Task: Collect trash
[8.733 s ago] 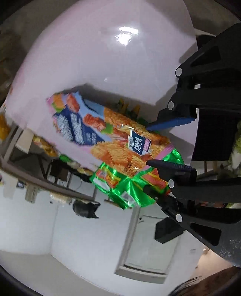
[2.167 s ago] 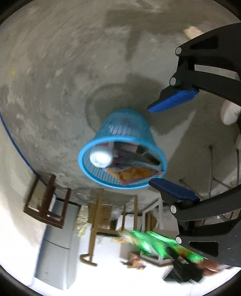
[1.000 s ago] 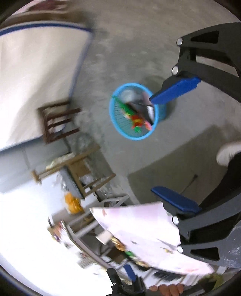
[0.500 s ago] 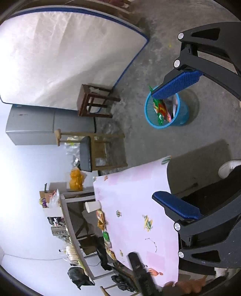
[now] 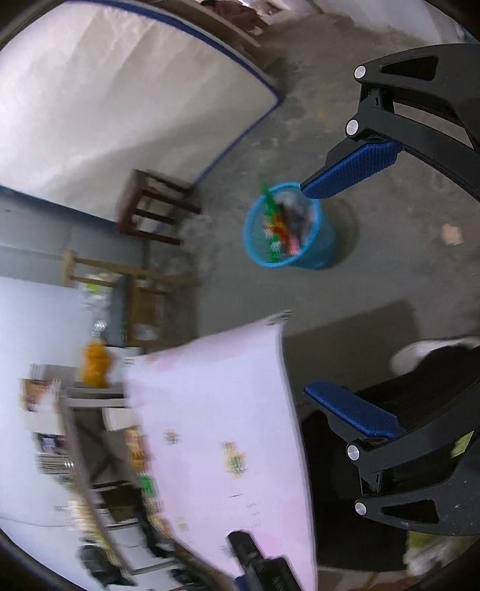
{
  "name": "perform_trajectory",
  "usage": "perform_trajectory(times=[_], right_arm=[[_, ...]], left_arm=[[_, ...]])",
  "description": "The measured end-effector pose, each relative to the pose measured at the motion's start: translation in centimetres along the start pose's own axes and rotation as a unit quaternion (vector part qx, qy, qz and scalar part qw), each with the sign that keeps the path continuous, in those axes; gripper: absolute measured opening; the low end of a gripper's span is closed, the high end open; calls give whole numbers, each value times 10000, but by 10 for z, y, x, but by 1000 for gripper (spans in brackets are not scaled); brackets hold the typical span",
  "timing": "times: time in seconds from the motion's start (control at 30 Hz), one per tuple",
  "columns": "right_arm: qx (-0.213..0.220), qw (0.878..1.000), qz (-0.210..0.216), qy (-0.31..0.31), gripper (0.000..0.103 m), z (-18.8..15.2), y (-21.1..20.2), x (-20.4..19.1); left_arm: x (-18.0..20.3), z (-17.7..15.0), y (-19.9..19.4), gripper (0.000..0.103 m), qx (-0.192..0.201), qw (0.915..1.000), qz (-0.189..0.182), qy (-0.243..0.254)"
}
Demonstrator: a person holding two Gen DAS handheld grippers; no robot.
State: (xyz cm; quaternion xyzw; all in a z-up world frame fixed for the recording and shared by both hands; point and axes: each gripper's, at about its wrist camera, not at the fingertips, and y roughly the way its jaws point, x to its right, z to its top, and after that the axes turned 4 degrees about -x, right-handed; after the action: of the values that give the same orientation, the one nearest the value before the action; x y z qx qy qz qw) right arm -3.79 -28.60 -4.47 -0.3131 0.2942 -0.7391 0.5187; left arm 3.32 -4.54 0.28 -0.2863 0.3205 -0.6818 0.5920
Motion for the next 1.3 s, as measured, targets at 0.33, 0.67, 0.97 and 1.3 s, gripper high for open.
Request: perform_trajectory(times=[0.33,0.67,0.97,1.3], right_arm=[[-330,9994,14,105,95,-8,12,3],[-324,9993,-38,184,95,-8,12,7],[-252,9991,-93,326,95,-7,10,12],[-164,9993,38,348,95,-2,10,10]], left_arm=[[1,-7,10,97,-358,9993,76,-36],[6,-4,11,97,-385,9991,163,10],[9,-3,5,97,-282,9993,244,104],[7,1,6,97,-289,9991,301,26]])
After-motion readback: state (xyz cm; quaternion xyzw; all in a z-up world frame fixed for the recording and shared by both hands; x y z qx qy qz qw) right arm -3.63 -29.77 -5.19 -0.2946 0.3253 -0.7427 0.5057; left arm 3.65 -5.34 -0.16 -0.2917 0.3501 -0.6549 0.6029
